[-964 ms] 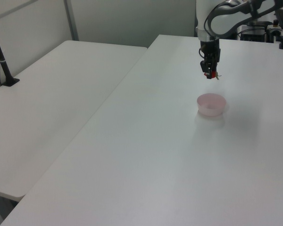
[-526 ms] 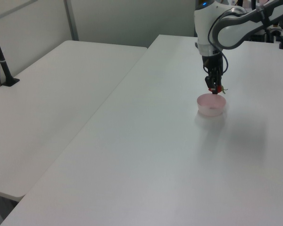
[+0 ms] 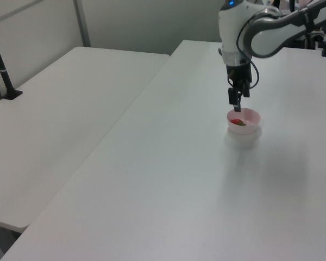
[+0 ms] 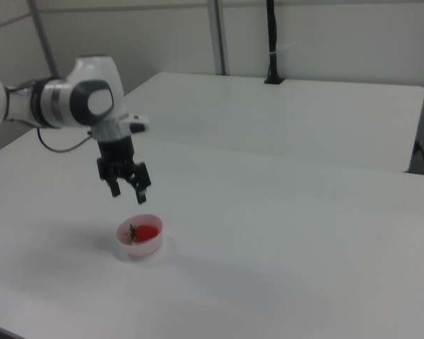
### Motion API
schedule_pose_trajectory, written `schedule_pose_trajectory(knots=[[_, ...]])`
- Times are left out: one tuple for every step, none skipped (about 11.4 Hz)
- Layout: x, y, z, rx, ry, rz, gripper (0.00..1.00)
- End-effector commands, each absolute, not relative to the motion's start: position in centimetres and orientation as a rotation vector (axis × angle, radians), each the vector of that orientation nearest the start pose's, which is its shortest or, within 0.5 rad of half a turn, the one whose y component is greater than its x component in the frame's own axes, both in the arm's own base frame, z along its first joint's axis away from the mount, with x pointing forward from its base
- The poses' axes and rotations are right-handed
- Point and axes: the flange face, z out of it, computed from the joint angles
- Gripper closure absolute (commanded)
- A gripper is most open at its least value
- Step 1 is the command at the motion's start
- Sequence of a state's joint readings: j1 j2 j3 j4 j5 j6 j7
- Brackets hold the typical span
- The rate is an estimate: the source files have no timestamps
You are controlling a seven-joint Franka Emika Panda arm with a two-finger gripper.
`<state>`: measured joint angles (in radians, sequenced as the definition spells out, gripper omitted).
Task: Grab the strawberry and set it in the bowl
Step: 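Open the gripper to drop the strawberry into the bowl, then raise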
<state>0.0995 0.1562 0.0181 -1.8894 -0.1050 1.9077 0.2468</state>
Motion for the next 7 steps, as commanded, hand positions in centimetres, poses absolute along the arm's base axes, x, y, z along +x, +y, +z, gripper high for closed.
schedule_pose_trajectory(knots=[[57.9,7.0,50.2,-3.239,0.173,0.025,0.0],[57.5,6.4,52.6,-3.231,0.19,-0.04,0.0],[56.7,6.0,54.2,-3.229,0.202,-0.057,0.0],[56.0,5.7,55.6,-3.23,0.21,-0.05,0.0],[55.4,5.2,56.5,-3.234,0.208,-0.025,0.0],[55.0,5.0,57.0,-3.239,0.217,0.034,0.0],[54.7,5.1,57.2,-3.243,0.214,0.073,0.0]])
